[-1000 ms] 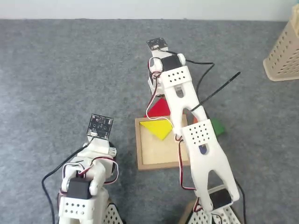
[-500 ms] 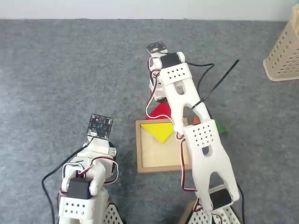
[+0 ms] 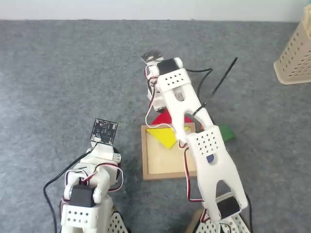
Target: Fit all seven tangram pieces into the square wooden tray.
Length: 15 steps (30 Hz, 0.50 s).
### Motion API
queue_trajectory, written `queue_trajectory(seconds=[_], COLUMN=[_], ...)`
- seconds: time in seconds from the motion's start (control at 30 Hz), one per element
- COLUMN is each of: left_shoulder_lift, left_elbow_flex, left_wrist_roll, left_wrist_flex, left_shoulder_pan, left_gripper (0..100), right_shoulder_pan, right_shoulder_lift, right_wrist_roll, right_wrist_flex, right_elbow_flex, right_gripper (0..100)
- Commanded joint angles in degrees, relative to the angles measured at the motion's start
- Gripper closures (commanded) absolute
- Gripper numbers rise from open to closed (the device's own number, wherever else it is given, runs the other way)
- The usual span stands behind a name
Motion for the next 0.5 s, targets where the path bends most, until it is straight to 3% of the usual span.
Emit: queue_trajectory(seconds=[0.0,0.23,0.47], left_shoulder_lift=[-1.23,-1.23,-1.23], left_elbow_flex=[-1.10,-1.10,-1.10], left_wrist_roll=[0.44,0.44,0.44], left_wrist_flex=[0.35,0.35,0.35], left_shoulder_pan=[-0.35,-0.35,-0.35], left_gripper=[99,99,99], right_shoulder_pan=[0.22,2.68,4.00], right_shoulder_lift=[-0.13,-1.27,-6.90], right_wrist_roll=[0.79,0.79,0.88], right_wrist_flex=[0.66,3.65,3.82], right_elbow_flex=[-0.35,-3.60,0.53], right_gripper=[85.6,98.5,99.2])
